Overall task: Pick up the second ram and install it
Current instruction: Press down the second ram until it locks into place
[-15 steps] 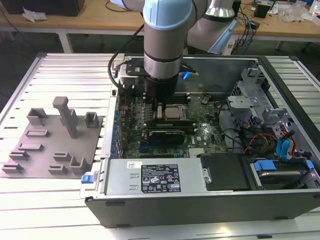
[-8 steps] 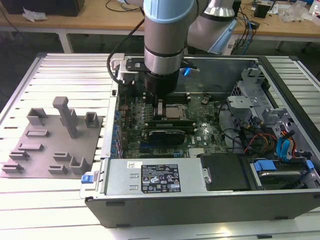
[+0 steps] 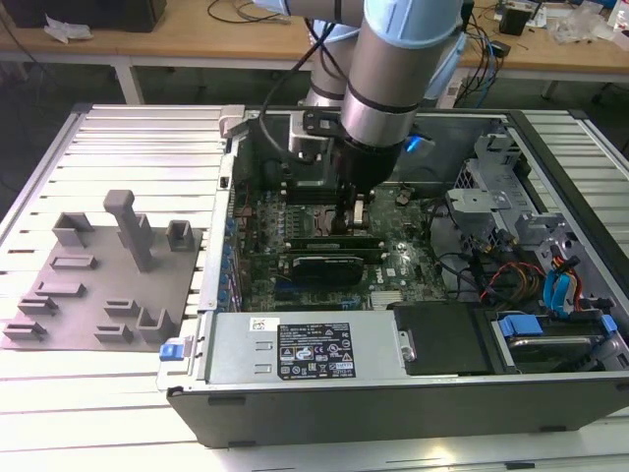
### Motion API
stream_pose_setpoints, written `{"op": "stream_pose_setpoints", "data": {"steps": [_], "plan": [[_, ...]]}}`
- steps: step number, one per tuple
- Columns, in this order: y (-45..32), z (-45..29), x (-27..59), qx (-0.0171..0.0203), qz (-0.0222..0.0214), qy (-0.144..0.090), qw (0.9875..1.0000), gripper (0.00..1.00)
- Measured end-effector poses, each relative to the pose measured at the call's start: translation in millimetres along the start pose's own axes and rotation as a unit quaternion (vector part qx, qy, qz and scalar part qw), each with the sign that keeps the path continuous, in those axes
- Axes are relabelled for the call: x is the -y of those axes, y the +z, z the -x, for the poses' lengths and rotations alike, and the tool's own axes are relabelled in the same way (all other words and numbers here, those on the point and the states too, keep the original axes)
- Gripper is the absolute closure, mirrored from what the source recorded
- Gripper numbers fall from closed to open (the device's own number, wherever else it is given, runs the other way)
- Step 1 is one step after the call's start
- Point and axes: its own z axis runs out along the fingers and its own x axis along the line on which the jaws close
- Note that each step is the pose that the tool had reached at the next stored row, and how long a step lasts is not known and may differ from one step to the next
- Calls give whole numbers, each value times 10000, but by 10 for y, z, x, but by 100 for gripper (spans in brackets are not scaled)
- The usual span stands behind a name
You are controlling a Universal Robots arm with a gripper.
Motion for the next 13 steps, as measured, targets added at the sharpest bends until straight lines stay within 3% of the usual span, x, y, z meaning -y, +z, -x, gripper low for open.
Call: {"op": "stream_pose_setpoints", "data": {"steps": [1,3,6,13], "plan": [[-37,4,3,1,0,0,10000,92],[-182,16,-10,2,0,1,10000,92],[-468,32,-38,2,0,0,10000,92],[-488,33,-40,2,0,0,10000,92]]}}
